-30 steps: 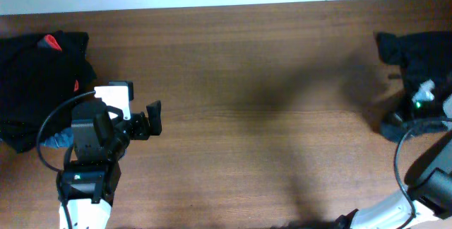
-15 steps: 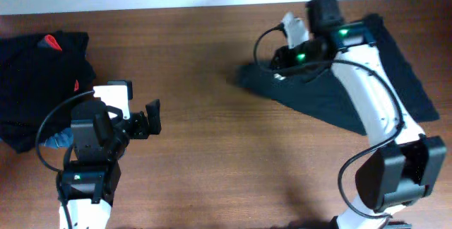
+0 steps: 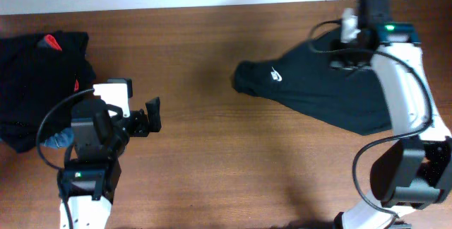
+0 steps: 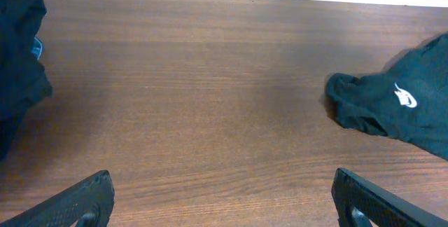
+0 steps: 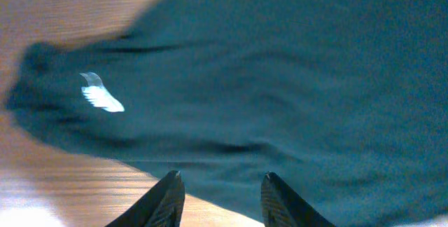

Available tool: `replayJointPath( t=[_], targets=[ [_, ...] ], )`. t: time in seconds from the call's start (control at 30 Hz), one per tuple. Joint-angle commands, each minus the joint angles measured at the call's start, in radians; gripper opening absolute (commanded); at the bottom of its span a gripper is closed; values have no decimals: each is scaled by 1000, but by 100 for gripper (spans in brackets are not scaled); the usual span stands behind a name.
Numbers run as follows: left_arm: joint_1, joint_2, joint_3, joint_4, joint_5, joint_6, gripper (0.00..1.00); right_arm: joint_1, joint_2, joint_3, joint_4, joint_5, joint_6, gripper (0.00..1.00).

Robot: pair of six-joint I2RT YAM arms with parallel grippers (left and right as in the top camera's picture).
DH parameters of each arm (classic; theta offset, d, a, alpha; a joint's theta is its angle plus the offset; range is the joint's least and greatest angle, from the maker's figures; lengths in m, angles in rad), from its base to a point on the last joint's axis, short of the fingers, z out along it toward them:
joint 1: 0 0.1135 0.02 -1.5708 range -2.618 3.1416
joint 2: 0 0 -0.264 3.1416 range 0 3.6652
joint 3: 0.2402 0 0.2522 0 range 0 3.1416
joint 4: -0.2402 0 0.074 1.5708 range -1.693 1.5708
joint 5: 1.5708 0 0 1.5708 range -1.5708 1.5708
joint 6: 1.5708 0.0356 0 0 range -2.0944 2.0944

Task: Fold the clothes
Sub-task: 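Drag the black t-shirt with the right gripper toward the table center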

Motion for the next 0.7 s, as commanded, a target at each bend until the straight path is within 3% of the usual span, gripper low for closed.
replayJointPath(
  t=[0.0,0.2,0.33,0.57,0.67],
  targets=[
    [-5,70,19,36,78,-10,99,-104,-35,20,-27,25,18,42],
    [-64,222,19,111,107,-10,99,-291,-11,4,-49,13,45,57],
    [-99,315,19,159,108,-11,99,-340,36,-21,-86,-50,14,58],
    [-98,327,20,159,108,-10,99,-251,44,-127,-116,-179,-205,58],
    [-98,328,20,159,108,-10,99,-121,44,-173,-111,-159,-425,58]
  ],
)
